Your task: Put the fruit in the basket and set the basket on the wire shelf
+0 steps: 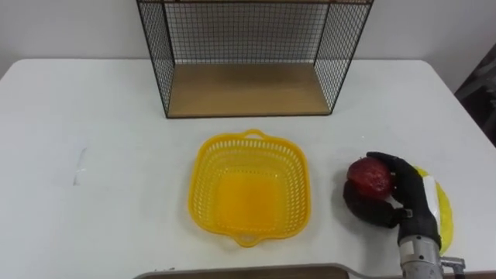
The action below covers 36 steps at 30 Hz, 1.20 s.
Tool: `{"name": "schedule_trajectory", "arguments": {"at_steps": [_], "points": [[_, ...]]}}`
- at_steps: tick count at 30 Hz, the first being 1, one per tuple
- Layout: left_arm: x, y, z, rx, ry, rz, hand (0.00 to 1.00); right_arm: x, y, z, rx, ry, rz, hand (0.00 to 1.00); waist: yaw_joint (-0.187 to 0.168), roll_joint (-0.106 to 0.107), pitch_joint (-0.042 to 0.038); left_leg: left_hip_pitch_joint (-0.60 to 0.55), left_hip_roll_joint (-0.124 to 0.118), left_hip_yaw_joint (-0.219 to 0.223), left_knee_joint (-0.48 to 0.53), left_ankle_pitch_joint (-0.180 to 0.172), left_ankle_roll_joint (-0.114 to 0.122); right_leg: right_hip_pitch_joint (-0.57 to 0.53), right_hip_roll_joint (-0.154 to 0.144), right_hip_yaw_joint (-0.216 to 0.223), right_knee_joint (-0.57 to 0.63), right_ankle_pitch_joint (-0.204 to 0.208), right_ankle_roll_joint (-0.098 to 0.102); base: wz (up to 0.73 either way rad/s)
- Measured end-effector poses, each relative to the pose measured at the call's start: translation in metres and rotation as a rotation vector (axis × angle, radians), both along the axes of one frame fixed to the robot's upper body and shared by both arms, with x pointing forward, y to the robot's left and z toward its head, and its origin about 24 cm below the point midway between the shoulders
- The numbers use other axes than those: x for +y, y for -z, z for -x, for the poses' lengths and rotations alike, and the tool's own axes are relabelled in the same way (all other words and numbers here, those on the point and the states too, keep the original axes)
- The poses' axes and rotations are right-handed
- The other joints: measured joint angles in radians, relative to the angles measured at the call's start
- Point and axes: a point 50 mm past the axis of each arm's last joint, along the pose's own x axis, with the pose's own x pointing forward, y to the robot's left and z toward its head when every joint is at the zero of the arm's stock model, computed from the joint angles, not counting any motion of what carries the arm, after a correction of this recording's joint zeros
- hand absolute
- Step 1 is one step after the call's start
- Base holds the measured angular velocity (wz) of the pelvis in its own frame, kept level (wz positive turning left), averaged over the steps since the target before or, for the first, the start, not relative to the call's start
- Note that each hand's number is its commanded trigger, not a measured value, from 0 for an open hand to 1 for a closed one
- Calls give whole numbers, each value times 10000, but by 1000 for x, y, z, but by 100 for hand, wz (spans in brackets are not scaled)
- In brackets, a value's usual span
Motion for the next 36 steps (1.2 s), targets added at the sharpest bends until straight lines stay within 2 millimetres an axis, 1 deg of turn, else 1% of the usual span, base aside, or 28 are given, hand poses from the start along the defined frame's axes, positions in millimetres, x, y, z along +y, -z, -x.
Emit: {"name": "schedule_trajectory", "arguments": {"at_steps": [4,5,8,9,10,12,13,15,18,22,24,27,29,31,33,36], "points": [[-1,1,0,59,18,52,0,6,-9,-5,-182,-415,-248,100,15,160,101,-41,6,67,2,-1,-1,-142,-5,10,123,8,-10,-6],[-2,1,-1,63,98,92,0,10,-15,-8,-430,-674,-287,100,24,187,129,-88,6,90,25,0,0,-201,-9,23,147,8,-10,-7],[-2,2,2,228,88,208,0,21,-33,-14,-1234,-1142,-612,100,40,337,131,-185,7,147,42,4,3,-315,-12,57,164,14,-13,-3],[-2,2,5,294,79,243,0,24,-42,-16,-1639,-1266,-702,100,39,373,108,-179,7,154,42,4,3,-309,-11,65,154,14,-13,0],[-3,2,6,315,77,256,0,26,-47,-18,-1859,-1325,-708,100,36,382,101,-176,7,156,42,4,3,-308,-10,68,149,13,-13,0],[-3,2,8,339,46,281,0,29,-62,-22,-2520,-1526,-695,100,90,322,92,-171,9,159,43,6,2,-301,-6,72,139,13,-13,0],[-3,2,8,341,46,285,0,30,-64,-22,-2636,-1564,-691,100,128,304,95,-166,9,159,43,6,2,-295,-5,75,136,13,-13,0],[-3,2,8,319,56,314,0,32,-70,-24,-2874,-1687,-700,100,202,192,83,-169,7,165,43,6,2,-296,-7,79,125,13,-13,0],[-4,2,8,342,126,345,0,35,-77,-25,-3113,-2066,-748,100,271,136,73,-184,4,159,47,6,2,-292,-14,63,123,13,-12,0],[-4,3,7,322,153,352,0,40,-88,-27,-3563,-2363,-749,100,292,150,72,-222,7,135,77,6,2,-308,-15,35,135,13,-13,1],[-4,3,6,313,168,356,0,47,-98,-28,-3970,-2729,-799,100,286,168,77,-234,11,133,97,6,3,-312,-13,37,142,13,-13,0],[-8,4,4,382,586,421,0,56,-106,-29,-4289,-3211,-859,100,303,157,76,-255,9,128,151,6,3,-302,-24,29,150,13,-13,0],[-10,4,4,469,768,496,0,62,-107,-29,-4294,-3603,-663,100,308,158,78,-268,13,128,173,6,3,-294,-21,28,162,13,-13,0],[-11,5,4,530,880,639,0,67,-107,-29,-4228,-3968,-90,100,309,148,69,-340,19,126,230,6,3,-299,-20,22,186,17,-17,0],[-13,5,5,652,937,828,0,75,-105,-28,-4116,-4438,556,100,322,154,78,-346,27,122,241,6,3,-318,-17,20,195,26,-25,0],[-13,6,5,705,950,915,0,84,-102,-27,-3893,-5047,825,100,355,153,86,-329,31,115,235,6,3,-325,-10,11,167,26,-25,0]]}}
